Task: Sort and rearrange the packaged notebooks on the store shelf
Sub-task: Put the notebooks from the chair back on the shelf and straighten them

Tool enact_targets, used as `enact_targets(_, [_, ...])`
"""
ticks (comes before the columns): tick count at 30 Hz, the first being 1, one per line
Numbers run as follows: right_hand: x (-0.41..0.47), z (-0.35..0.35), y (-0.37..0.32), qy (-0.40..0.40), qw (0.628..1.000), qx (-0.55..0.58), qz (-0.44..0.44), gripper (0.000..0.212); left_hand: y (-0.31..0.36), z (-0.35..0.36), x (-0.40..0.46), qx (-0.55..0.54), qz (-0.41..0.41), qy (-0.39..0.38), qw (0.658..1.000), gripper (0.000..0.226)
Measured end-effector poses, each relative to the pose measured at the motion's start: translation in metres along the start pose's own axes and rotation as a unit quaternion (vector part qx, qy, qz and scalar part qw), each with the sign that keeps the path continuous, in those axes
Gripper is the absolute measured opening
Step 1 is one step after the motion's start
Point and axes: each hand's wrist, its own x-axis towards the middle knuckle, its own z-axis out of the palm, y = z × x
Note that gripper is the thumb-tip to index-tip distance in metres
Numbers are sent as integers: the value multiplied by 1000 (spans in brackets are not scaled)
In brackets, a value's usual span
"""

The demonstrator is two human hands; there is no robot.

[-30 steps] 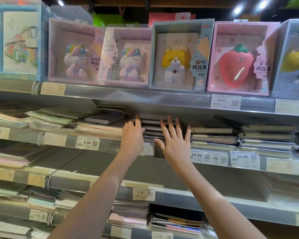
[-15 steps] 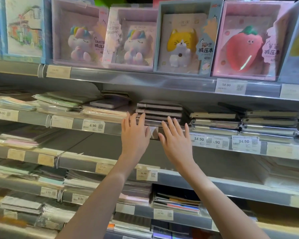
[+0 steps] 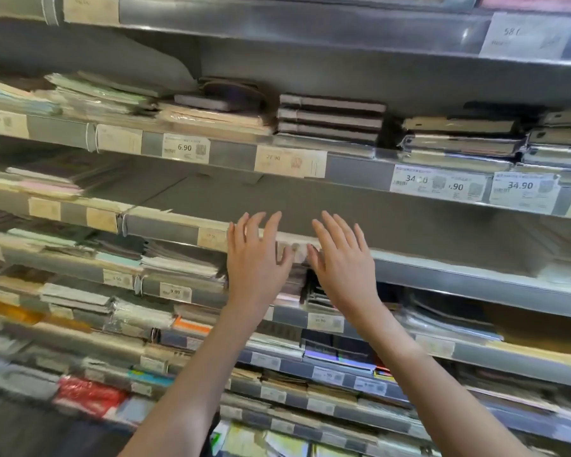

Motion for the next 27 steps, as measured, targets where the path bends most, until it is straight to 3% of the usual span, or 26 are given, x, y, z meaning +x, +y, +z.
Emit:
enact_targets(15, [-148, 113, -44, -216, 974, 58, 24, 48, -80, 74, -170, 21, -57, -174, 983, 54])
enact_targets(27, [-295, 193, -83, -356, 930, 89, 14, 48, -140, 112, -323, 61, -142, -322, 934, 54])
